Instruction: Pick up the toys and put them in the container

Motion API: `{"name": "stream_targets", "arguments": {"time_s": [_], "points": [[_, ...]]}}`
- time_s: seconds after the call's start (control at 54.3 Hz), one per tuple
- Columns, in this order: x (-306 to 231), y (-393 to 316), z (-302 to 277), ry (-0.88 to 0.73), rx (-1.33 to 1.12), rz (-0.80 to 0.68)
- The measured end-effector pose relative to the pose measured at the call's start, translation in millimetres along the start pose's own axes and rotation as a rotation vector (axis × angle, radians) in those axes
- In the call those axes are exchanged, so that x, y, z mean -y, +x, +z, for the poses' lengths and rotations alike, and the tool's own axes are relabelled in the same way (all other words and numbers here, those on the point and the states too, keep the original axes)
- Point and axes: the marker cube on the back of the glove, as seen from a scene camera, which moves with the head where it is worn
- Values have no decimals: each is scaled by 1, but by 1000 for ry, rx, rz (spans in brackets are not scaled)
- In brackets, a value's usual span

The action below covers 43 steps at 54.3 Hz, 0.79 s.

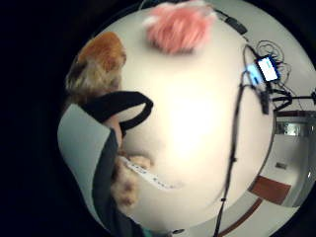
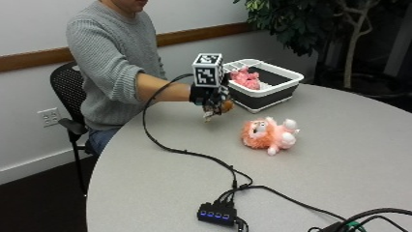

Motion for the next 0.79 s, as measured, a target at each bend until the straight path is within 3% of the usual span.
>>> {"name": "stream_targets", "arguments": {"time_s": [0.129,0.24,0.59,0.793], "points": [[20,5,-70,76,34,-7],[32,-11,-95,99,57,-40],[87,-243,-104,101,138,-367],[109,-301,-90,85,134,-424]]}}
